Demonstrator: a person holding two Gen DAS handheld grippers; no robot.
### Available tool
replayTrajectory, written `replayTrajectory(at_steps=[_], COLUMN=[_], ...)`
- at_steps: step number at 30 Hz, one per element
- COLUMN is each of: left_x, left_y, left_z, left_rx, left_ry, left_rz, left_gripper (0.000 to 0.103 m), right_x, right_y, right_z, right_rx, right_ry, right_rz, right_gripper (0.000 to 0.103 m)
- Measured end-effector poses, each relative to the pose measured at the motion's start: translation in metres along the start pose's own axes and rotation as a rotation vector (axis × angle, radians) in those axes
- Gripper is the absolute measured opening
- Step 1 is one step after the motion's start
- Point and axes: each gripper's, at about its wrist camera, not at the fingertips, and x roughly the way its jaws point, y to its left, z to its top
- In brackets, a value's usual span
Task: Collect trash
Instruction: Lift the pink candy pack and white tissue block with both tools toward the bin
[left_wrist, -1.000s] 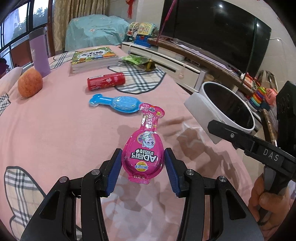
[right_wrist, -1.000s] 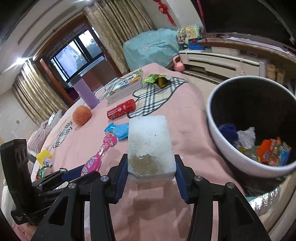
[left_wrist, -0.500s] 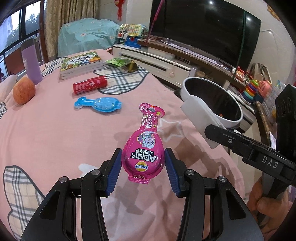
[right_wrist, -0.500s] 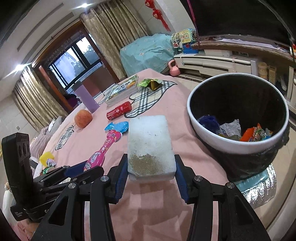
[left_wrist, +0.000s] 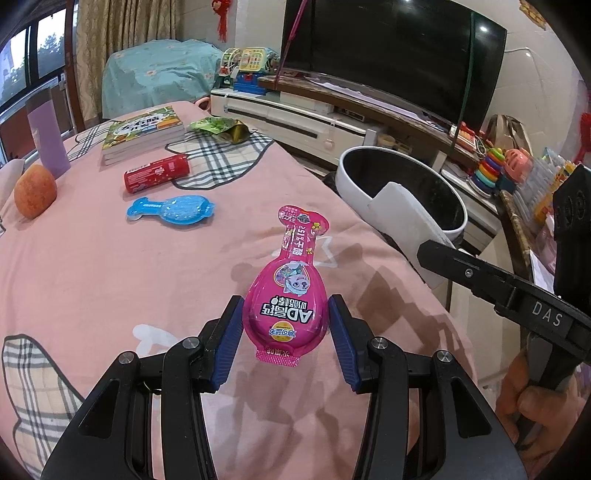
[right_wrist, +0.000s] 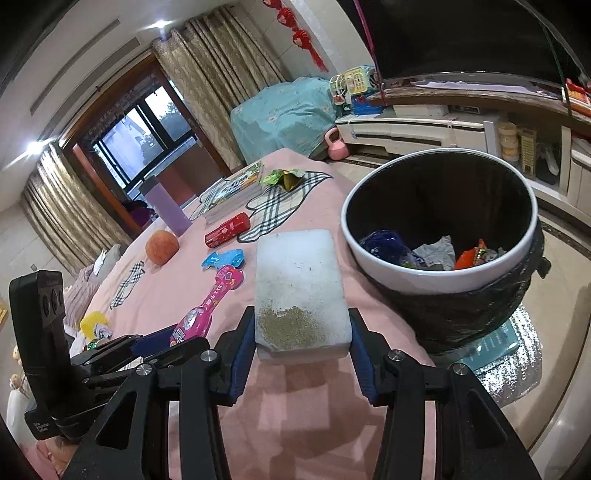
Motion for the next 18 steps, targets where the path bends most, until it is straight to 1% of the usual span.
replayTrajectory(at_steps=[7,18], left_x=[0.003,0.009], left_y=[-0.008,-0.028], left_z=[0.002,0.01], left_rx=[0.008,0.056], left_ry=[0.01,0.014], left_rz=[-0.019,-0.056], left_gripper=[0.046,0.046], right_x=[-0.008,-0.022], right_y=[-0.007,-0.025], right_z=[0.001,0.002], right_rx=[0.01,0.045], right_ry=[-0.017,-0.044], right_rz=[-0.014,-0.054], right_gripper=[0.048,0.048])
